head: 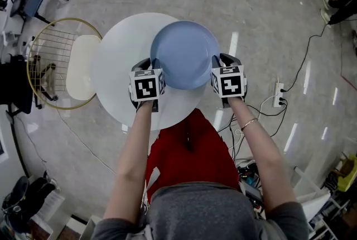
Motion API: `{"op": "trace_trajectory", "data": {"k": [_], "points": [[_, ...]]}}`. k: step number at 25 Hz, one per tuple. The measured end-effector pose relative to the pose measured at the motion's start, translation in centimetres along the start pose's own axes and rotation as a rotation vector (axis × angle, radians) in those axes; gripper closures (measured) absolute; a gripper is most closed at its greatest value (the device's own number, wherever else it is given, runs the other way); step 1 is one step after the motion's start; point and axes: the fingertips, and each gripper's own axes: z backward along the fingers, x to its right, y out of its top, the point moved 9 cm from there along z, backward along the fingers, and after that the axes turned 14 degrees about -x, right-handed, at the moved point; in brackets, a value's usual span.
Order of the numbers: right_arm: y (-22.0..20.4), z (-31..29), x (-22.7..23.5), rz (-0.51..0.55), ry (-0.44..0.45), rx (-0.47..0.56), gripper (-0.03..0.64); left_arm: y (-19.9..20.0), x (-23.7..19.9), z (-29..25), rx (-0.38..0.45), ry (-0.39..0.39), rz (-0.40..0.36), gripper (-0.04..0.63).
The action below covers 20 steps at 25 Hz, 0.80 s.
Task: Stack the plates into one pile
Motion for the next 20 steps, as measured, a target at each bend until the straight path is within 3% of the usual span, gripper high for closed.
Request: {"op": "trace_trajectory", "data": {"k": [20], "points": [[0.17,-0.78,-0.07,0.012,0.000,0.010,0.540,-0.09,-0.50,-0.68,-0.002,0.030,0.040,0.518]]}}
